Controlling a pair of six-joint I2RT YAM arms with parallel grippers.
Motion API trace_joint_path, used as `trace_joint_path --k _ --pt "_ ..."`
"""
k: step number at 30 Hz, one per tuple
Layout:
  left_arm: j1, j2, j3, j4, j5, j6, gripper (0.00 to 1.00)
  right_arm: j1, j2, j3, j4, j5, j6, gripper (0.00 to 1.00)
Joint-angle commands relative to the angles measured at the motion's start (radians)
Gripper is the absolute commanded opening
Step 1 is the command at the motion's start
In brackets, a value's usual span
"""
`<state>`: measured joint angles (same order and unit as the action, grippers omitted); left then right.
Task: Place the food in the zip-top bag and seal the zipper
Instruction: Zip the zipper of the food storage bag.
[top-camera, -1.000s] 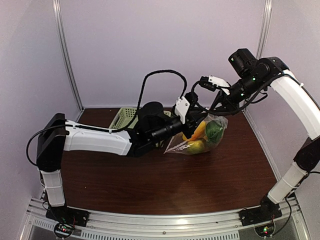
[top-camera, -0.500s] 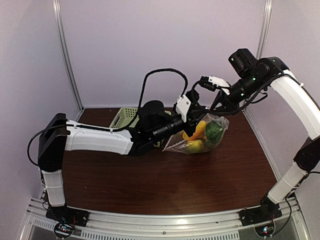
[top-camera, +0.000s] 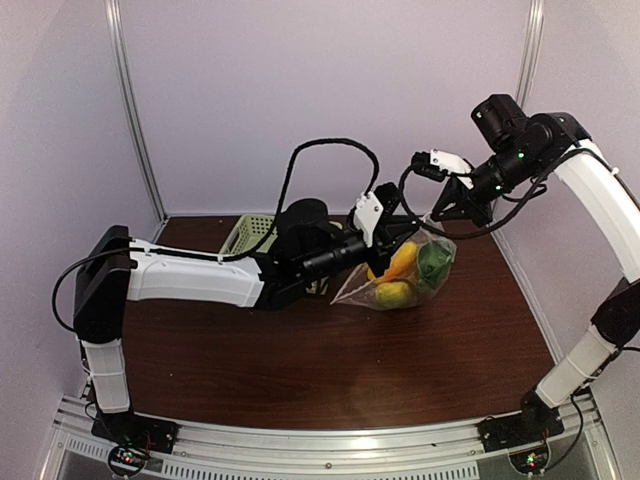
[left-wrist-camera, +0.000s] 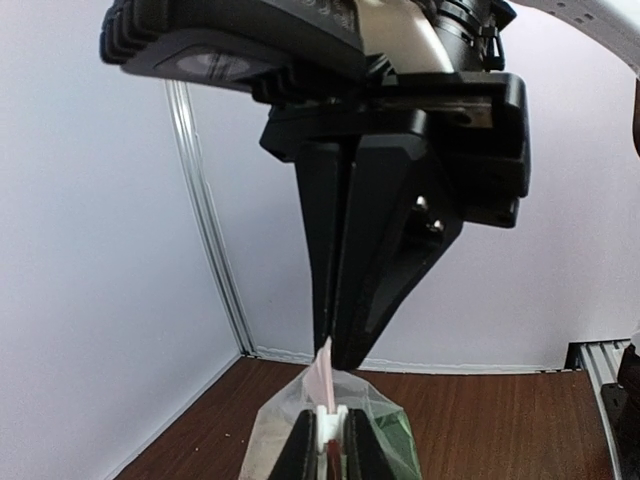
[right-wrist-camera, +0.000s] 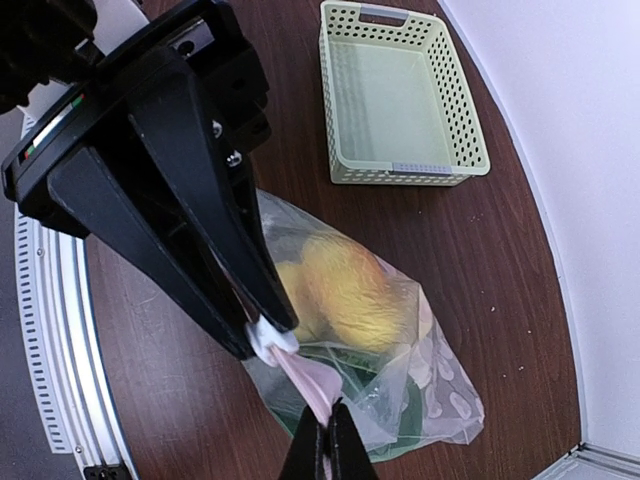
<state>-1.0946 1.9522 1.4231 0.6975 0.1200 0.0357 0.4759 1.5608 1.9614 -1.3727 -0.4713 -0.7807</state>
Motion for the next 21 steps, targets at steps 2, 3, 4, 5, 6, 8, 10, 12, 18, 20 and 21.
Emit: trace_joint_path --k 2,3,4,5,6,8,10,12,18,20,21 --pt "0.012 -0.055 -0.01 -0.074 0.077 -0.023 0.05 -0.09 -0.048 0.04 -0.047 0.045 -0.084 0.0" --pt "0.014 -0.06 -0.012 -0.077 0.079 -0.025 0.05 -0.101 -0.048 0.037 -0.045 0.045 -0.088 0.0" --pt "0.013 -0.064 -0.014 -0.08 0.078 -0.026 0.05 -0.115 -0.048 0.035 -0.041 0.044 -0.091 0.0" --pt "0.015 -0.069 -0.017 -0.082 0.078 -0.026 0.05 -0.13 -0.047 0.034 -0.038 0.044 -0.093 0.0" --pt "0.016 -0.074 -0.021 -0.085 0.078 -0.024 0.05 -0.148 -0.046 0.036 -0.033 0.041 -0.095 0.0" --pt "0.019 -0.084 -0.032 -0.088 0.073 -0.023 0.05 -0.184 -0.044 0.035 -0.018 0.032 -0.095 0.0" --pt "0.02 -0.094 -0.04 -0.095 0.074 -0.024 0.06 -0.218 -0.044 0.032 -0.007 0.026 -0.098 0.0" --pt "0.022 -0.103 -0.048 -0.104 0.072 -0.022 0.06 -0.246 -0.042 0.022 0.01 0.024 -0.098 0.0" --pt "0.025 -0.125 -0.085 -0.107 0.057 -0.024 0.06 -0.312 -0.042 -0.028 0.069 0.027 -0.094 0.0" --pt "0.025 -0.132 -0.099 -0.106 0.054 -0.026 0.05 -0.336 -0.033 -0.032 0.081 0.027 -0.09 0.0" --pt "0.025 -0.136 -0.106 -0.106 0.052 -0.026 0.05 -0.349 -0.027 -0.032 0.083 0.023 -0.089 0.0"
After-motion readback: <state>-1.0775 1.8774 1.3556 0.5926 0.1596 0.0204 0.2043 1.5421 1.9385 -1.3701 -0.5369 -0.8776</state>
